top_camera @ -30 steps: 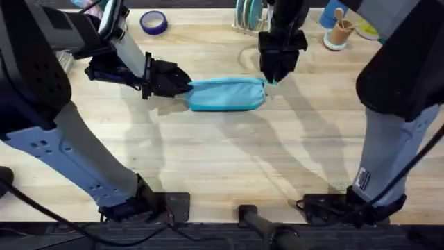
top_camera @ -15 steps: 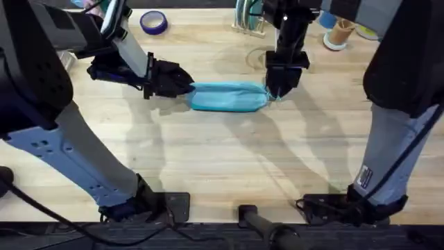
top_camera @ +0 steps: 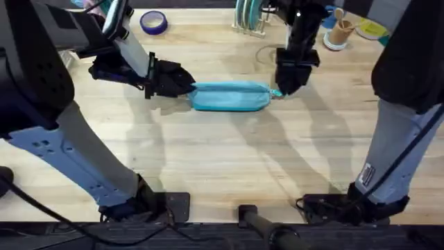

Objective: Unzip the bag, pick up the pens from the table one at a time and place them inside, then zip the bag closed.

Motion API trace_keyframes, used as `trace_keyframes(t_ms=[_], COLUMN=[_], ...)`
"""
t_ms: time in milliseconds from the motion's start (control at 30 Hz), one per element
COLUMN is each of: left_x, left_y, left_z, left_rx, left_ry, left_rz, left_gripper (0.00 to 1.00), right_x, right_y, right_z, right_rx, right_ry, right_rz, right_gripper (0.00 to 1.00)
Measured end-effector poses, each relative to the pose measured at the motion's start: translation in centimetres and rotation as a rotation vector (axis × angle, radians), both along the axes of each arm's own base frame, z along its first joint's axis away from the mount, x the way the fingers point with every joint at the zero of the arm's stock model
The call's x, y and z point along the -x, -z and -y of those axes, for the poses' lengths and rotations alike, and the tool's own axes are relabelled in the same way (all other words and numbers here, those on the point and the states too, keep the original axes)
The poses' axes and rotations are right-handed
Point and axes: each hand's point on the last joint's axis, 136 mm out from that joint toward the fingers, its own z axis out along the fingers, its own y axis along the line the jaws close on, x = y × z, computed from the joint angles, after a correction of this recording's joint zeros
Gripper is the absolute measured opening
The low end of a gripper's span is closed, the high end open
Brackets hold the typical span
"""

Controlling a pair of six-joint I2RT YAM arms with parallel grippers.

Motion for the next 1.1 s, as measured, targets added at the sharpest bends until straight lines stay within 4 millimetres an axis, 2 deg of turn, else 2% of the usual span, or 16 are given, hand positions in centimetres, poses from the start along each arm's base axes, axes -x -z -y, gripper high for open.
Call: trace_keyframes(t_ms=[167,300,567,900,1100], left_x=[0.0,0.0,0.0,0.0,0.0], left_y=[0.2,0.2,0.2,0.2,0.2], left_z=[-0.4,-0.5,-0.5,-0.5,-0.5], left_rx=[-0.009,-0.009,-0.01,-0.01,-0.01], left_ry=[-0.007,-0.01,-0.009,-0.009,-0.009], left_rz=[-0.001,-0.001,-0.001,-0.001,-0.001], left_gripper=[0.042,0.042,0.042,0.042,0.042], right_x=[-1.0,-1.6,-2.7,-2.7,-2.1], right_y=[0.3,-0.3,-4.5,-7.0,-10.6], right_z=[4.2,5.7,5.5,5.1,3.7], right_rx=[0.116,0.157,0.148,0.132,0.104], right_ry=[-0.002,-0.009,-0.047,-0.072,-0.12], right_rz=[0.028,0.06,0.191,0.262,0.363], right_gripper=[0.033,0.033,0.033,0.033,0.033])
